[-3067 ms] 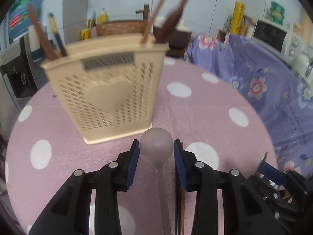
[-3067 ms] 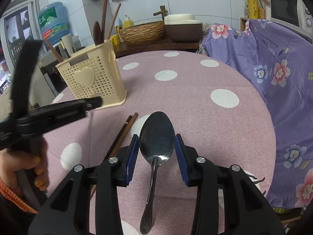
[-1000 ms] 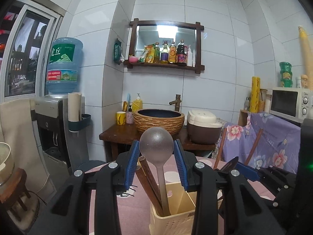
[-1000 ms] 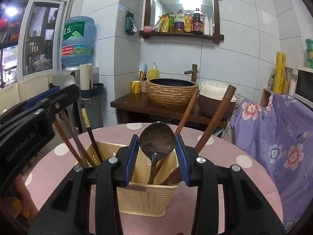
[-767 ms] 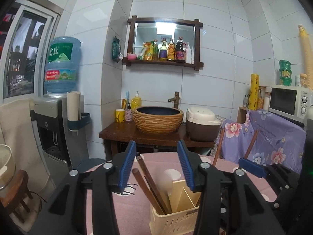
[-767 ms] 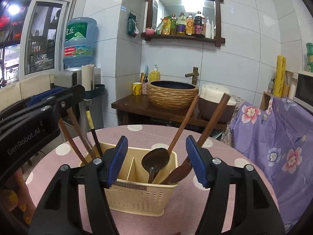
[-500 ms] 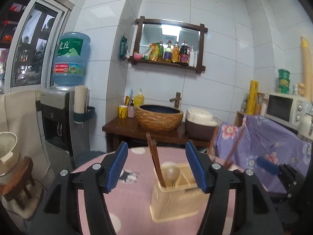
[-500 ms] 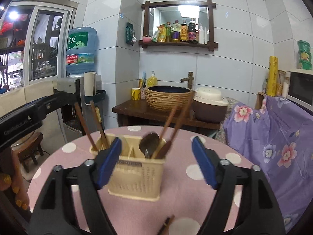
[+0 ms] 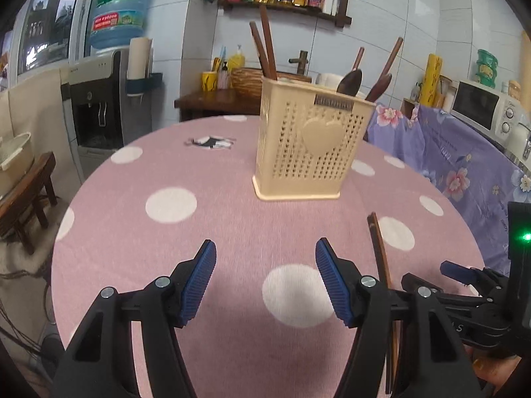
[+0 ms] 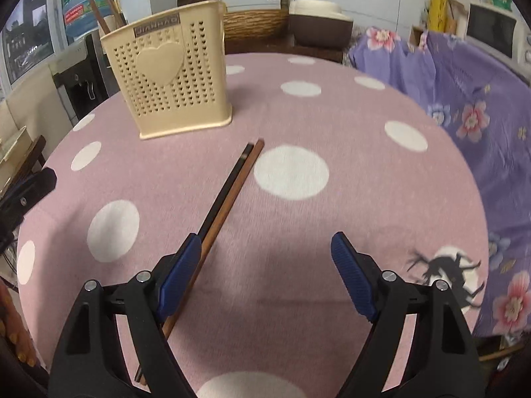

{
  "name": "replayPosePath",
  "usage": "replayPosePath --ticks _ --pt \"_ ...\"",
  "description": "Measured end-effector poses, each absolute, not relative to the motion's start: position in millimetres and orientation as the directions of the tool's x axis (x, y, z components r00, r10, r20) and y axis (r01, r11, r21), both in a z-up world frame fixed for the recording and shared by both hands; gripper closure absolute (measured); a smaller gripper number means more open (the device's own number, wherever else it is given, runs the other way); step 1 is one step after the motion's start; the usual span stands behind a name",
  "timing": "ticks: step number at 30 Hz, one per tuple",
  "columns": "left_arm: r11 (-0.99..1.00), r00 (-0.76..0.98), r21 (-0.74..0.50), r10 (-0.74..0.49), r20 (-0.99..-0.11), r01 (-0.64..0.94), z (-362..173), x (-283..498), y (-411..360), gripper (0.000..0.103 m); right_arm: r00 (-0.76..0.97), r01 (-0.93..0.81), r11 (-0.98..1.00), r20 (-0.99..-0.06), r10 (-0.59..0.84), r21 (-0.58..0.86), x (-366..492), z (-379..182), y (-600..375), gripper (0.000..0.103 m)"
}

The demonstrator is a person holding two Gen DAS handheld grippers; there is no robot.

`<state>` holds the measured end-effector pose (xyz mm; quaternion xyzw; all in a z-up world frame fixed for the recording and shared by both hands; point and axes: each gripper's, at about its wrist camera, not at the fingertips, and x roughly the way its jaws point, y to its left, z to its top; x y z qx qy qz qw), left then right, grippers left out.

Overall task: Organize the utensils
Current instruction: 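Move both tools back toward the black and brown chopsticks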

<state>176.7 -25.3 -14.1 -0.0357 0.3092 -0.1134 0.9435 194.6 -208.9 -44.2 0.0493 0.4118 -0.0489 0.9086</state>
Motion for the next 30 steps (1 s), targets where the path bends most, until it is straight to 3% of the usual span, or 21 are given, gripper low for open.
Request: replayPosePath --ticks 11,15,20,26,30 --pt "0.967 0.762 -0.150 -0.255 -0.595 0.207 -25 161 -27 0.041 0.591 0.143 0.988 -0.796 -0.133 -0.059 192 -59 -193 0.022" --pt "0.965 0.757 -0.160 -0.264 -0.597 0.209 -26 160 -29 0.041 0.594 0.179 0.982 -0.803 -0.054 0.066 195 -57 -207 0.022" --pt "0.966 0.763 -0.157 -0.259 -0.592 0.206 -24 157 -27 0.041 0.599 0.126 0.992 -0.799 -0.055 0.027 200 -57 -189 0.021" --pt "0.963 0.750 -0.184 -0.270 -0.604 0.198 -28 156 -24 0.040 0.595 0.162 0.984 -0.788 -0.156 -0.073 194 -52 -202 0.016" --pt "0.959 0.743 -0.197 -0.281 -0.608 0.201 -29 157 -26 0.039 0.621 0.229 0.973 -0.770 -0.145 0.001 178 -41 -238 0.016"
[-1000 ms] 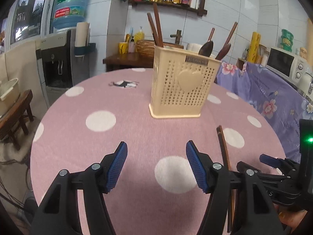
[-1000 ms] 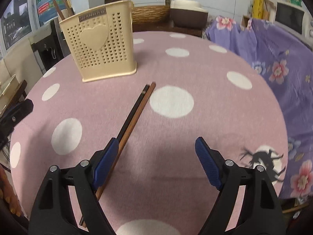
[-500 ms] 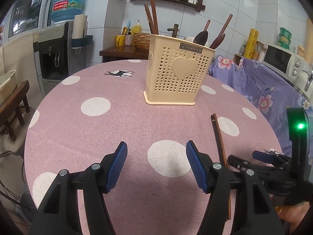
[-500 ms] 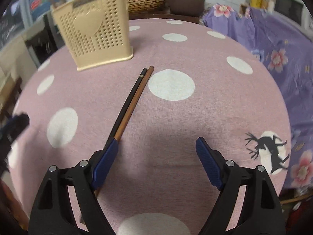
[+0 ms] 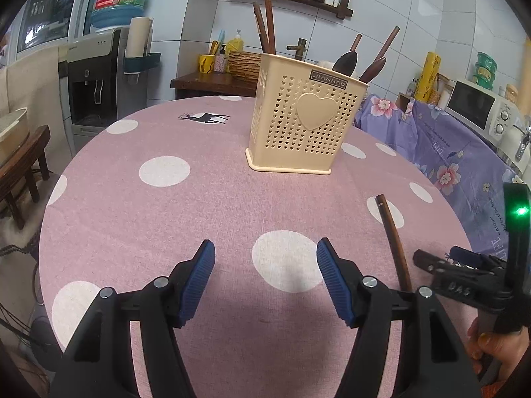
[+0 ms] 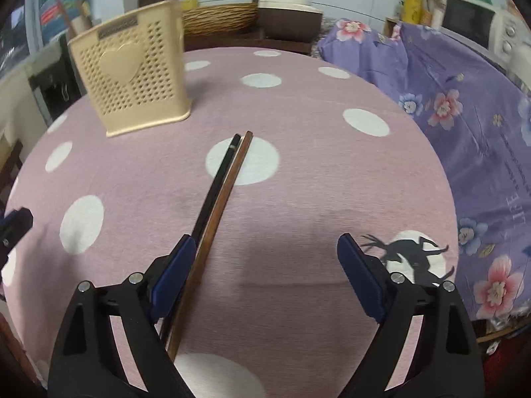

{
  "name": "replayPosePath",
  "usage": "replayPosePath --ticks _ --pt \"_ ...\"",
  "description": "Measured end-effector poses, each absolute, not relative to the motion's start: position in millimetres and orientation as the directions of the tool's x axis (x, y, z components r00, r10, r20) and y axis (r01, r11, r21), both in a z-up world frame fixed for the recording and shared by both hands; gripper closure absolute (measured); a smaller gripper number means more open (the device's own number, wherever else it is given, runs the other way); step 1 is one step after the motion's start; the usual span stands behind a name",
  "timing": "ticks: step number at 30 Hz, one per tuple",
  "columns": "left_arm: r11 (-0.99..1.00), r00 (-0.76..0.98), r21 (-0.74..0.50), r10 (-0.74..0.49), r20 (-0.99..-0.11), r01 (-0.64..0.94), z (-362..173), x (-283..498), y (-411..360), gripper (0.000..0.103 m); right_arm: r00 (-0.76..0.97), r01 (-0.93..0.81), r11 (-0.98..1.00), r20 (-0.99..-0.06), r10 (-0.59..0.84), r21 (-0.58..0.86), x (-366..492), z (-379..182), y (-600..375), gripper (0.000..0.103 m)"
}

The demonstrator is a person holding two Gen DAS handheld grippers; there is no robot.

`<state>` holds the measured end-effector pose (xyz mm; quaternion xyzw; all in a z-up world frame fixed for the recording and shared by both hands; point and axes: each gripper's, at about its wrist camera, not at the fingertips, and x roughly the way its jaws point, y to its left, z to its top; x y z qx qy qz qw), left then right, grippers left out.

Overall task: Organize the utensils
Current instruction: 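Move both tools back toward the black and brown chopsticks, then grasp the brown chopstick with the right tool while the left tool grasps the black chopstick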

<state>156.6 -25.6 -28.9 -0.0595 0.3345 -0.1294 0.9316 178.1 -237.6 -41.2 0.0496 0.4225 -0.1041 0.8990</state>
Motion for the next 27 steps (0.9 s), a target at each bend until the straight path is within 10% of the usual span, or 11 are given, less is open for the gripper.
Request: replayPosePath --ticks 17,23,27 --pt "0.955 0.735 -0.201 -0.296 -0.611 0.217 -29 154 -33 0.038 0.590 0.213 0.976 -0.791 -0.162 -0.040 197 -61 -231 0.020" --pt "0.953 0.722 -0.194 -0.303 -0.622 0.233 -32 154 -39 0.037 0.602 0.136 0.991 -0.794 -0.086 -0.005 208 -57 -219 0.072" --pt "0.951 0.706 -0.193 -0.310 -0.637 0.243 -34 156 -43 0.037 0.599 0.128 0.992 -0.797 -0.079 -0.003 204 -56 -226 0.082"
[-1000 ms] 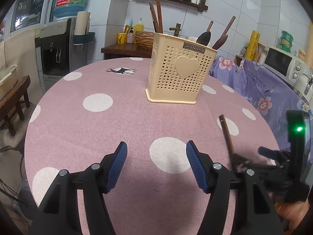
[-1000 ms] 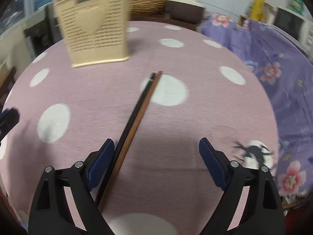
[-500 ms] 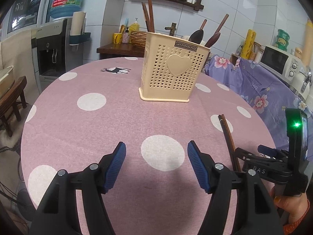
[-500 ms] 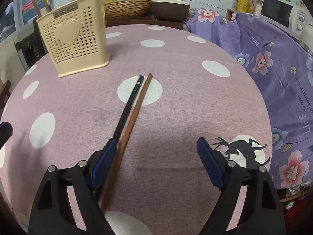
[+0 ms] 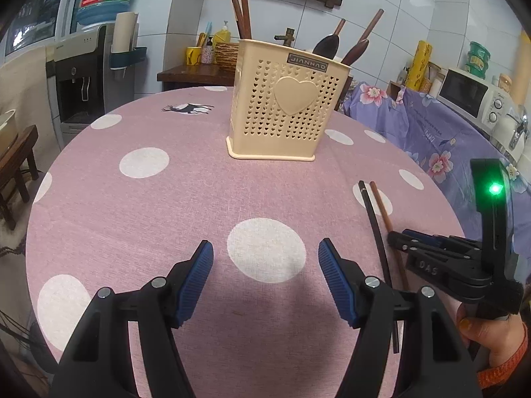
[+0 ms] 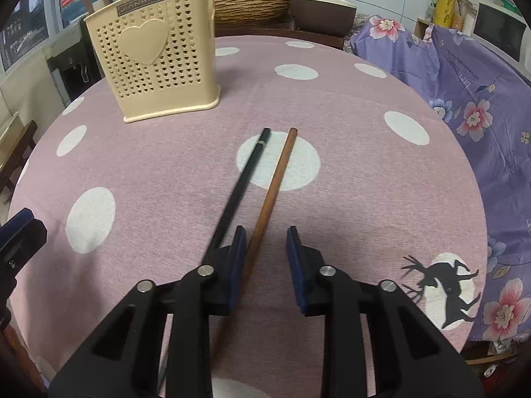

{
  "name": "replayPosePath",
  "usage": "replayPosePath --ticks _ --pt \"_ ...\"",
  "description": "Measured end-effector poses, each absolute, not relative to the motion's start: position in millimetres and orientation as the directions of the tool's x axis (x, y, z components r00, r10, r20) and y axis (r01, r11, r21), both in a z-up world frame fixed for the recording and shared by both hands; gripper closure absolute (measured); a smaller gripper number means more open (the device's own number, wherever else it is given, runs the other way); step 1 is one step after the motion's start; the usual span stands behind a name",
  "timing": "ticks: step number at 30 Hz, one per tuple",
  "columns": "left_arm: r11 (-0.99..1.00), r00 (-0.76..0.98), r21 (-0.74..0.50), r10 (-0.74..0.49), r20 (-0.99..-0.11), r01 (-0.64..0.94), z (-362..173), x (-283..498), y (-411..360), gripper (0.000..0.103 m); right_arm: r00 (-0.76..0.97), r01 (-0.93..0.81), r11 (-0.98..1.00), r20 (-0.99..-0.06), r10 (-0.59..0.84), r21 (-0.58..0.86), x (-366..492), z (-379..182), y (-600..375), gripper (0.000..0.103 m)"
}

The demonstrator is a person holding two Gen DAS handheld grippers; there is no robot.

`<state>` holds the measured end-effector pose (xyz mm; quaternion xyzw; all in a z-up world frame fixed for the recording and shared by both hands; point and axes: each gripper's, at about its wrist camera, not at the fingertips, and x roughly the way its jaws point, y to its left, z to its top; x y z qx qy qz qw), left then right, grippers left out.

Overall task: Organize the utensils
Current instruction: 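Grasp the brown chopstick with the right tool while the left tool grasps the black chopstick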

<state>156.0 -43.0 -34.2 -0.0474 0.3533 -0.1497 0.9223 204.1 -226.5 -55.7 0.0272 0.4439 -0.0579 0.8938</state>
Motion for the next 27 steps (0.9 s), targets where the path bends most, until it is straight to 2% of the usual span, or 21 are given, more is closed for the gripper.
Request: replayPosePath --ticks 4,8,10,11,12,13,14,18,19,22,27 --pt "0.949 0.689 -0.192 -0.313 -0.654 0.248 -37 160 -46 0.037 0.597 0.193 0.981 -0.797 -0.095 0.027 194 -56 -263 0.089" --pt "0.934 0.637 -0.223 -0.353 -0.686 0.278 -40 169 -58 0.037 0.613 0.212 0.971 -0.789 -0.046 0.108 188 -56 -292 0.088" --pt "0.921 0.597 -0.237 -0.382 -0.705 0.310 -41 176 -71 0.037 0.620 0.197 0.970 -0.784 -0.012 0.140 187 -56 -296 0.084" --pt "0.915 0.581 -0.237 -0.393 -0.713 0.327 -41 179 -78 0.037 0.623 0.185 0.972 -0.782 -0.001 0.146 188 -56 -296 0.071" --pt "0.910 0.570 -0.237 -0.401 -0.718 0.341 -41 182 -84 0.037 0.626 0.172 0.975 -0.780 0.003 0.143 189 -55 -296 0.050" --pt "0.904 0.557 -0.233 -0.407 -0.724 0.358 -40 185 -92 0.037 0.631 0.161 0.977 -0.776 0.005 0.137 190 -54 -296 0.044" --pt "0.899 0.546 -0.226 -0.411 -0.730 0.375 -38 188 -100 0.038 0.642 0.154 0.978 -0.766 0.008 0.139 191 -51 -297 0.042" --pt "0.877 0.519 -0.188 -0.421 -0.744 0.441 -34 200 -137 0.039 0.662 0.127 0.983 -0.749 0.014 0.131 200 -41 -304 0.043" --pt "0.875 0.515 -0.169 -0.413 -0.751 0.454 -35 204 -148 0.041 0.666 0.129 0.984 -0.746 0.007 0.125 202 -38 -306 0.043" --pt "0.871 0.497 -0.139 -0.392 -0.774 0.471 -43 216 -176 0.058 0.671 0.125 0.985 -0.742 0.002 0.116 206 -33 -312 0.043" --pt "0.885 0.504 -0.086 -0.338 -0.795 0.458 -55 239 -203 0.067 0.666 0.123 0.983 -0.746 0.018 0.133 210 -39 -321 0.043"
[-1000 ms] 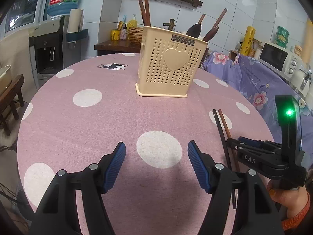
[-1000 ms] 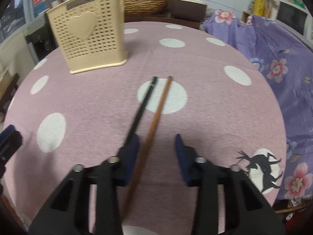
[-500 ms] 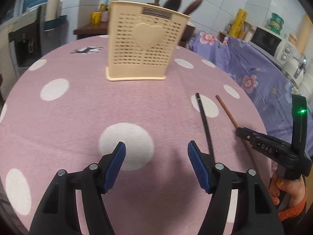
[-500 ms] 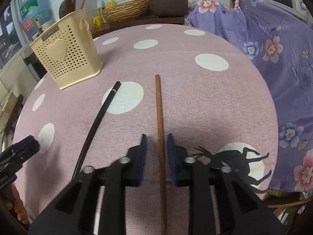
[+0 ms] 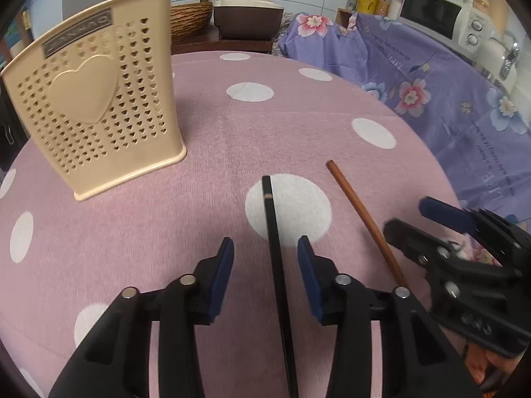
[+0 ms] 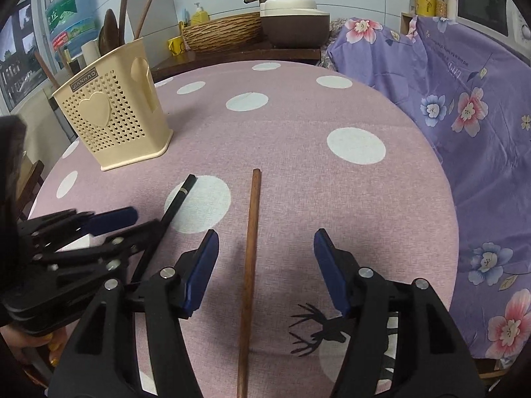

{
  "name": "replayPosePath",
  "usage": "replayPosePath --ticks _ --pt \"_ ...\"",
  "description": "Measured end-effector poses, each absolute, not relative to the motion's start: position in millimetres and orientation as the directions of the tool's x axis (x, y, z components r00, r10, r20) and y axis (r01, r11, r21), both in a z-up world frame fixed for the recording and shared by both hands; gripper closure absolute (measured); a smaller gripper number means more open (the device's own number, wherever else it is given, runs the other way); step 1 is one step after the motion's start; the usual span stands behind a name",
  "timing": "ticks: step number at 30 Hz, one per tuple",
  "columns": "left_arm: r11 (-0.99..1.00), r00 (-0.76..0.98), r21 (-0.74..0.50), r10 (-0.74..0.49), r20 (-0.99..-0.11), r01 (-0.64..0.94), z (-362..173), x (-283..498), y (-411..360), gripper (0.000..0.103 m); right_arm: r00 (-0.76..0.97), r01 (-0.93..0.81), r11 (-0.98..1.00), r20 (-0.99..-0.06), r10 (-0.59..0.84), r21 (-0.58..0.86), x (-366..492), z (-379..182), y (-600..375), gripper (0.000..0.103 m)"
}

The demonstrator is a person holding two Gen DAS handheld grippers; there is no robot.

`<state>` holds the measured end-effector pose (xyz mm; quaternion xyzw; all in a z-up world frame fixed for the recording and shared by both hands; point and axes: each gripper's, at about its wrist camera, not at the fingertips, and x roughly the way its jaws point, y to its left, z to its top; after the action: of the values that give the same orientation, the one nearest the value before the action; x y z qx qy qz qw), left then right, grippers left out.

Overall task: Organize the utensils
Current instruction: 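Grasp the brown chopstick with the right tool while the left tool grasps the black chopstick, then lift both chopsticks upright and lower them into the beige holder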

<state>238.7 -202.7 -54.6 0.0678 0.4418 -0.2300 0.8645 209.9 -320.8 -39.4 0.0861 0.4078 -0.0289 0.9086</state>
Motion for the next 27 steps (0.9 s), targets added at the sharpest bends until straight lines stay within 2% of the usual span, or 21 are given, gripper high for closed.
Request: replayPosePath --ticks 3,8,16,17,18,20,25,27 --pt "0.891 0.505 -0.086 -0.330 -0.797 0.447 -58 249 -209 0.073 0.662 0.120 0.983 -0.749 0.025 0.139 214 -43 -324 0.043" --pt "0.902 0.545 -0.024 -0.282 -0.790 0.432 -60 260 -215 0.093 0.660 0.127 0.982 -0.751 0.024 0.142 219 -45 -329 0.043" --pt "0.912 0.532 -0.058 -0.288 -0.797 0.406 -58 261 -189 0.094 0.645 0.076 0.992 -0.764 0.030 0.103 238 -46 -314 0.044" --pt "0.913 0.533 -0.061 -0.289 -0.796 0.404 -58 261 -187 0.094 0.637 0.071 0.993 -0.770 0.025 0.092 242 -48 -312 0.046" --pt "0.914 0.534 -0.061 -0.288 -0.795 0.401 -58 260 -184 0.094 0.627 0.066 0.995 -0.778 0.019 0.078 247 -50 -309 0.053" --pt "0.915 0.535 -0.062 -0.288 -0.794 0.399 -58 260 -183 0.094 0.605 0.059 0.997 -0.796 0.007 0.054 255 -55 -305 0.061" --pt "0.917 0.551 -0.030 -0.265 -0.791 0.398 -58 259 -187 0.094 0.596 0.049 0.999 -0.803 -0.019 0.013 263 -58 -298 0.067" --pt "0.917 0.553 -0.026 -0.262 -0.791 0.397 -58 259 -188 0.094 0.597 0.041 0.999 -0.802 -0.021 0.005 266 -58 -295 0.075"
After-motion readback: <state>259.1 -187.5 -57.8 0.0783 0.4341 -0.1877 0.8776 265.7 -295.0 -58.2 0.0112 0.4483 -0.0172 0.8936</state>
